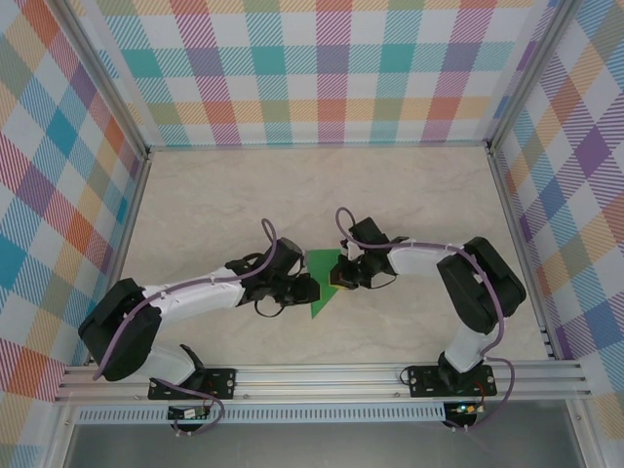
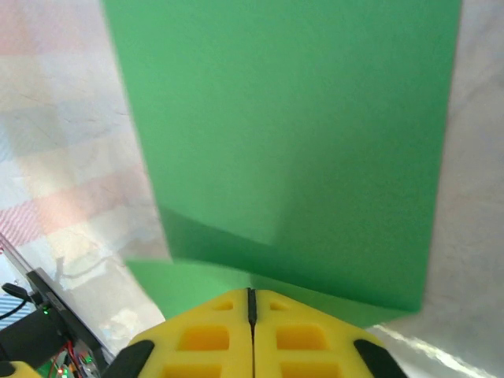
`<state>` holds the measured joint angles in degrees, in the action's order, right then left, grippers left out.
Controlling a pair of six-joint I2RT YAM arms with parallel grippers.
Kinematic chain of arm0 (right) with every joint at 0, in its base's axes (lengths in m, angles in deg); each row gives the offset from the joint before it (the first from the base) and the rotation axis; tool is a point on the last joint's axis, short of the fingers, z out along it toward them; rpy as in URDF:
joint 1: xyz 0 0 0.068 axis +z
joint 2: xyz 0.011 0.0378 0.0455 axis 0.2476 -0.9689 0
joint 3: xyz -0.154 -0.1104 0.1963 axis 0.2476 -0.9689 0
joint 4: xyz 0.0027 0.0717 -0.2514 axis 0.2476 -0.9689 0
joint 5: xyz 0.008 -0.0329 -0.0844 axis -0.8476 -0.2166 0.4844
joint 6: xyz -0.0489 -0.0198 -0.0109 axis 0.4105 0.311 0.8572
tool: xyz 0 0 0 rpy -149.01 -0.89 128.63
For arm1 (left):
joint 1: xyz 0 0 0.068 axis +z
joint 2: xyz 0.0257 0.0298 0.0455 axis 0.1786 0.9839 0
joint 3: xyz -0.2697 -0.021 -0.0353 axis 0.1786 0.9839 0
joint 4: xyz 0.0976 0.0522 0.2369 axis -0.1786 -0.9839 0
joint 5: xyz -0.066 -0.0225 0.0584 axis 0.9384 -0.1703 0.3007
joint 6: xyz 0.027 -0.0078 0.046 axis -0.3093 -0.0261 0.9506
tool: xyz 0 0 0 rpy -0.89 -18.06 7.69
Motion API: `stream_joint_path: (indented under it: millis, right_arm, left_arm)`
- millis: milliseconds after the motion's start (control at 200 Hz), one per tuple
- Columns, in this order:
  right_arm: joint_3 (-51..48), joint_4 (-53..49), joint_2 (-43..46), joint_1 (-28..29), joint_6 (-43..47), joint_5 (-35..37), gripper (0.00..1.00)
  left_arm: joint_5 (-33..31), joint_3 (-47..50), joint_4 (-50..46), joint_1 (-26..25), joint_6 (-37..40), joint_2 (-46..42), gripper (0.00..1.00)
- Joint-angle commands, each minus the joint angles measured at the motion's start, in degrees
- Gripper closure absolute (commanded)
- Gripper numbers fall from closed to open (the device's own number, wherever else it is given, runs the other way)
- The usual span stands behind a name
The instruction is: Fold a paper plane with a square sheet of paper (pick it up from the middle)
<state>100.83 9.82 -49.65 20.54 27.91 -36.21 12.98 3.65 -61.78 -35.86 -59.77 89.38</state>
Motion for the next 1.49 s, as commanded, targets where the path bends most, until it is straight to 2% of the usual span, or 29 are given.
stream_joint_path:
  millis: [0,80,215,370,475,605,885,1125,1220,1340,1425,1490]
  right_arm:
    - [2.47,-1.96,4.65,-0.91,-3.40,2.86,0.81]
    - [2.06,-2.68,6.54,-2.16,-5.72,5.10,0.68]
    - [0.67,-3.13,8.22,-3.96,-8.36,7.06,0.54]
    - [1.21,-4.04,6.74,-4.62,-9.54,5.45,0.47]
    - [2.70,-5.39,4.58,-4.63,-9.82,4.31,0.46]
    - [3.17,-5.62,2.89,-4.64,-10.89,2.82,0.45]
    - [1.51,-5.99,3.51,-4.55,-13.07,3.04,0.46]
    - [1.25,-6.81,3.16,-4.03,-12.82,3.29,0.47]
    - [1.11,-7.26,3.53,-3.69,-12.90,4.48,0.47]
    - [0.47,-6.26,4.78,-3.65,-13.51,4.80,0.47]
    - [0.15,-5.84,5.72,-3.67,-14.10,5.09,0.46]
    - [-0.40,-5.32,6.41,-3.66,-14.96,5.35,0.45]
  left_arm:
    - [-1.37,-2.38,4.91,0.86,-2.05,2.53,0.77]
    - [-1.77,-4.47,4.45,1.27,-2.13,5.99,0.79]
    - [-0.33,-7.03,3.06,2.96,-2.11,11.55,0.86]
    - [-1.13,-10.04,-2.59,4.46,0.34,15.53,0.93]
    - [-2.45,-10.41,-4.68,6.30,1.74,17.21,0.97]
    - [-0.84,-10.47,-4.64,7.99,2.46,19.50,1.00]
    - [-0.50,-13.52,-10.77,9.54,9.21,23.06,1.00]
    - [-4.98,-11.86,-12.57,9.59,8.54,23.00,1.00]
    - [-3.75,-12.27,-11.95,9.54,9.22,21.94,1.00]
    - [0.86,-13.62,-9.92,9.56,9.50,18.52,1.00]
    - [3.75,-13.92,-8.86,9.50,9.03,16.43,0.96]
    - [3.48,-13.57,-9.22,9.50,8.62,14.66,0.93]
